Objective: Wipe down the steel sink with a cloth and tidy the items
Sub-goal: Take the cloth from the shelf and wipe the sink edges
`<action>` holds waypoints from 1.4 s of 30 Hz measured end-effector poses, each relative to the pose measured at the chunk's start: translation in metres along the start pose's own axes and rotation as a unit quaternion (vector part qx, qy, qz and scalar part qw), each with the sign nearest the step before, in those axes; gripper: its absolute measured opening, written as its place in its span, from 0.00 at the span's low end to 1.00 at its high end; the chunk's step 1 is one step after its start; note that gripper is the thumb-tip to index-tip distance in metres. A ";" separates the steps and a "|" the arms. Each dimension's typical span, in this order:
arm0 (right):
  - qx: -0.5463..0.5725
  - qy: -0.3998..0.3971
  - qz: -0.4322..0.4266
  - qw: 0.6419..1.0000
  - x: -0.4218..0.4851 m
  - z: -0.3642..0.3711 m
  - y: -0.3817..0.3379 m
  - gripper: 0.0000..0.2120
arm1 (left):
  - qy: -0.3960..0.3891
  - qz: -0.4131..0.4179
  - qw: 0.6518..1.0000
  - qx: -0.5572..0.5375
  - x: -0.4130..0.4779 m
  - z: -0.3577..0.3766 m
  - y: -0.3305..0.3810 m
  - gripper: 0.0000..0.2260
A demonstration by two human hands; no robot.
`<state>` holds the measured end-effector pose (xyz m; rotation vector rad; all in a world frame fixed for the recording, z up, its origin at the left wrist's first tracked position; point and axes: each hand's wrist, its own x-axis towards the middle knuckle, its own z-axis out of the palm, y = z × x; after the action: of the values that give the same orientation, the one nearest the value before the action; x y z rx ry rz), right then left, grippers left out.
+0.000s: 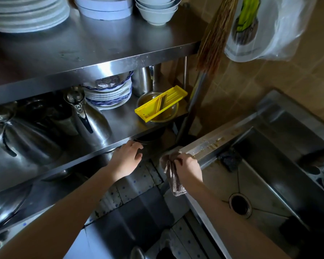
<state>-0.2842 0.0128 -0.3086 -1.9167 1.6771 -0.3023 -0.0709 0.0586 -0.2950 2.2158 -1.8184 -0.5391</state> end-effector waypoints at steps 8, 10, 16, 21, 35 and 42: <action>-0.155 -0.054 -0.153 0.975 -0.015 0.030 0.024 0.18 | -0.038 -0.006 0.999 -0.012 -0.013 0.019 -0.003 0.14; -0.184 -0.052 -0.169 0.967 -0.017 0.034 0.031 0.21 | -0.044 -0.010 0.999 -0.015 -0.015 0.024 -0.002 0.14; -0.268 0.049 -0.228 0.935 -0.032 0.039 0.037 0.31 | -0.047 -0.012 0.999 -0.007 -0.020 0.032 -0.004 0.14; -0.301 0.060 -0.282 0.909 -0.033 0.044 0.040 0.35 | -0.052 -0.006 0.999 -0.012 -0.024 0.041 -0.002 0.13; -0.161 0.057 -0.272 0.947 -0.012 0.035 0.055 0.21 | -0.062 0.008 0.998 0.007 -0.022 0.061 0.022 0.15; -0.081 0.008 -0.225 0.971 0.006 0.028 0.062 0.17 | -0.048 0.009 0.999 0.022 -0.024 0.063 0.023 0.14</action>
<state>-0.3202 0.0118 -0.3665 -2.4155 1.2922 -0.3632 -0.1221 0.0805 -0.3399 2.2358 -1.9118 -0.6172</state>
